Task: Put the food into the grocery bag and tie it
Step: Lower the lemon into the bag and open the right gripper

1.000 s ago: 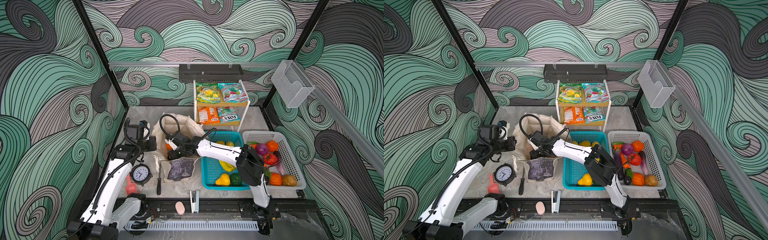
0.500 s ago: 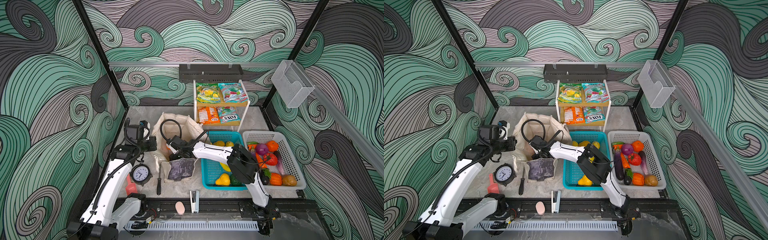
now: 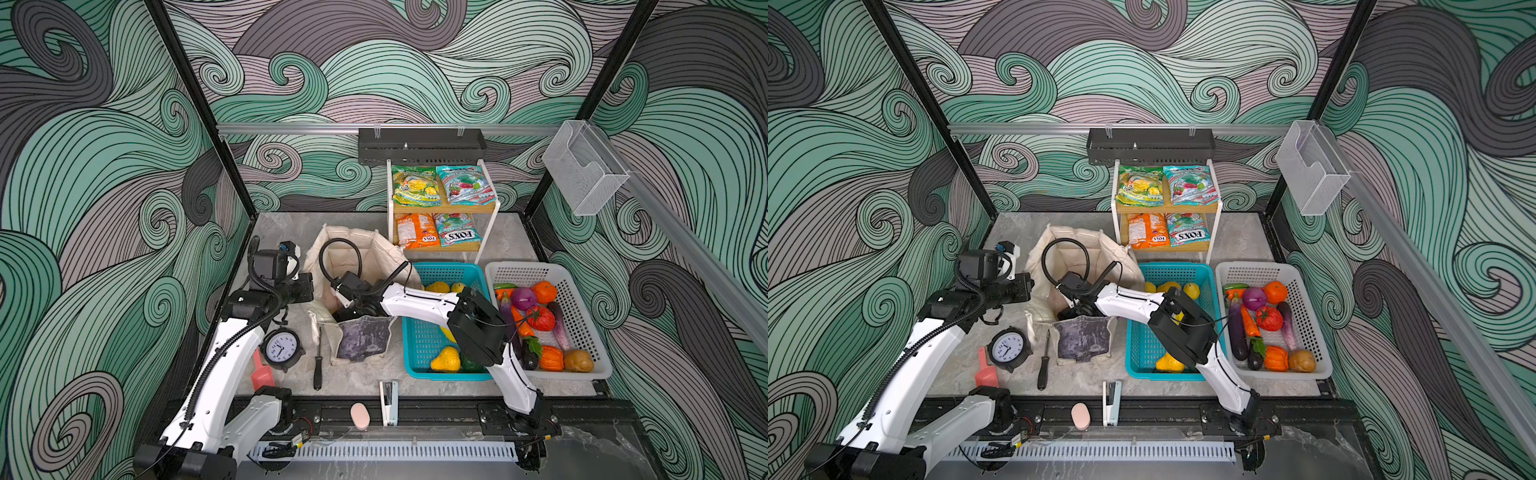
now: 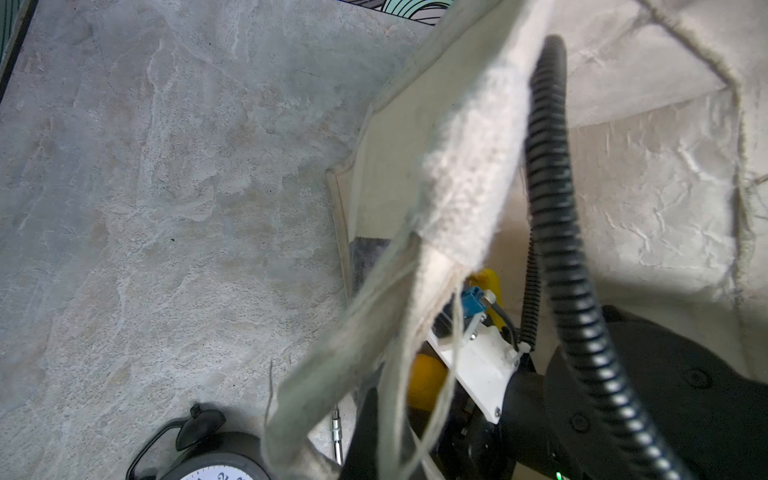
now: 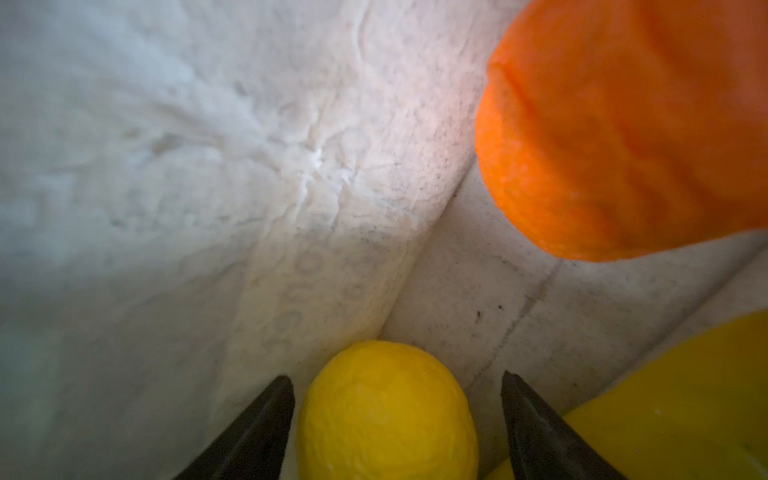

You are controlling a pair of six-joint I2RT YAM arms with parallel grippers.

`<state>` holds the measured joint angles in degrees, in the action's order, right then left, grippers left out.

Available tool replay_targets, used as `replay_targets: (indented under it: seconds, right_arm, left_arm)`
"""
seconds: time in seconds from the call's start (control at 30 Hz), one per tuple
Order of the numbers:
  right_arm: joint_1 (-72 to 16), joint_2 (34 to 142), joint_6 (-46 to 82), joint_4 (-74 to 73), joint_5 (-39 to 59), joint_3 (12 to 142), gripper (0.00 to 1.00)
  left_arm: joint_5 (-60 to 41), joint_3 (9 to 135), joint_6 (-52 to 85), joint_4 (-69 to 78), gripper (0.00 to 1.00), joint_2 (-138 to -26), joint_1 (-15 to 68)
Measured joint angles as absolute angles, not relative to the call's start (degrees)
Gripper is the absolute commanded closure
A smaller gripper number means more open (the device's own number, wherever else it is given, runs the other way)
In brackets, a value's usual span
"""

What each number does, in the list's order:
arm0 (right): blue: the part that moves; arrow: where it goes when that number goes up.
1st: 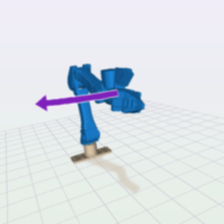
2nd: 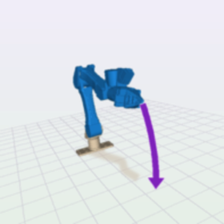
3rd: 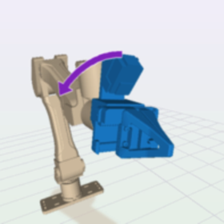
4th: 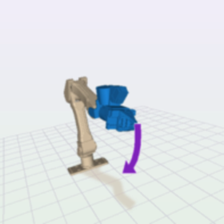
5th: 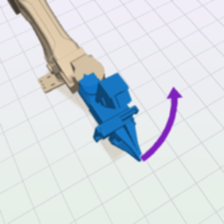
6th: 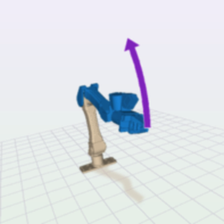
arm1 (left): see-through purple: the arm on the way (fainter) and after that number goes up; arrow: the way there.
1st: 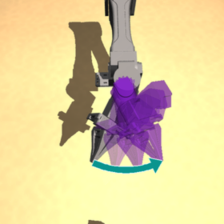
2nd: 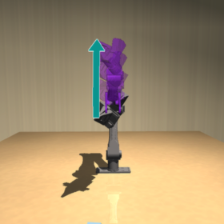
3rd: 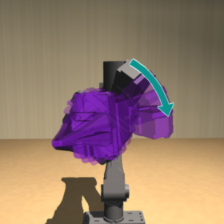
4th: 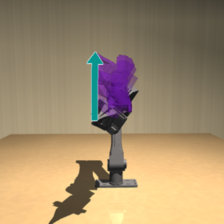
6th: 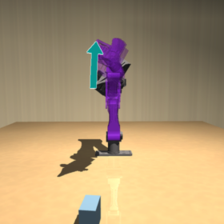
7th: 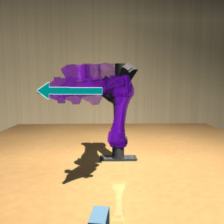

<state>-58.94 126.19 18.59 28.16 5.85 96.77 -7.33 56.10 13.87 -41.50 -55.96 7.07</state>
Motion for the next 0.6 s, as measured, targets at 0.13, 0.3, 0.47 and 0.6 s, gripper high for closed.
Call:
replay_targets:
  seconds: [0.13,0.3,0.47,0.6]
  right_arm:
    - [-58.87,123.63,18.52,31.33,5.41,96.84,0.01]
    - [-58.87,116.36,18.70,34.00,4.45,95.88,0.00]
    - [-58.85,105.78,18.68,34.52,3.01,94.11,0.00]
    - [-58.59,98.76,18.61,34.52,1.50,91.46,0.01]
  left_arm:
    - [-7.33,56.10,13.87,-41.52,1.00,-55.75,7.07]
    - [-7.31,56.01,13.69,-41.54,1.00,-55.24,7.07]
    - [-7.31,56.01,13.50,-41.56,1.00,-55.27,7.07]
    - [-7.31,56.01,13.50,-41.54,1.00,-55.24,7.07]
